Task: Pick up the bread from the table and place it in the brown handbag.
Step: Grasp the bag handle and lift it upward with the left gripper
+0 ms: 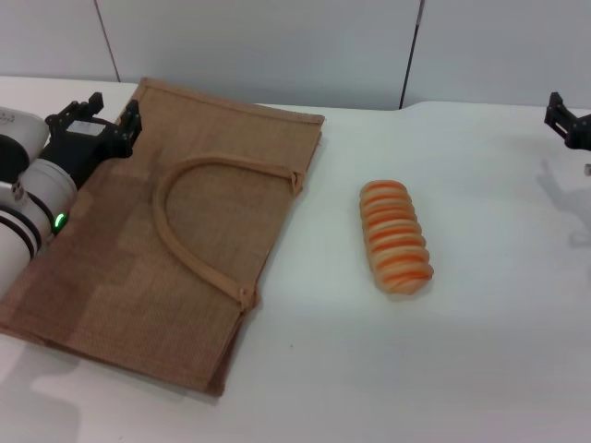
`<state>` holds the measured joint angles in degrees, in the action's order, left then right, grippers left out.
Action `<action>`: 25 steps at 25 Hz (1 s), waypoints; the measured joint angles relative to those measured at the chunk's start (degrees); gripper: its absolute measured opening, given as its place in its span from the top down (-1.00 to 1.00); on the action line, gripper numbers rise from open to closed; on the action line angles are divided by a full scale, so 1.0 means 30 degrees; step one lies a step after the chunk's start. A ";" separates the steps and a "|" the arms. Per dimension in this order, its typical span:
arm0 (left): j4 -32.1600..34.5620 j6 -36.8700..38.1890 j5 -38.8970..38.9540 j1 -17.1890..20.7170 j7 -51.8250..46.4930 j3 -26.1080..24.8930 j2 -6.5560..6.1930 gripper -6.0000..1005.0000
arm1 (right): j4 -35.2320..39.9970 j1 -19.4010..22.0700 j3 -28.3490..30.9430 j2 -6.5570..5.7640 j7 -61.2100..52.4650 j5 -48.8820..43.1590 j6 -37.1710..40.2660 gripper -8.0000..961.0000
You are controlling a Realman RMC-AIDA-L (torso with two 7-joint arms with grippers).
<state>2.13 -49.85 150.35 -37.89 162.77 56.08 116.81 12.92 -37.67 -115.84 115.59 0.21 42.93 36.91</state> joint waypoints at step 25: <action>-0.0007 0.0082 -0.0198 -0.0026 -0.0021 0.0493 -0.0021 -0.02 | -0.0239 -0.0135 0.0001 0.0023 0.0015 0.0017 -0.0285 -0.86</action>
<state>2.11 -49.61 149.76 -37.97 162.71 57.56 116.74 12.21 -38.07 -115.83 115.66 0.26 42.99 36.06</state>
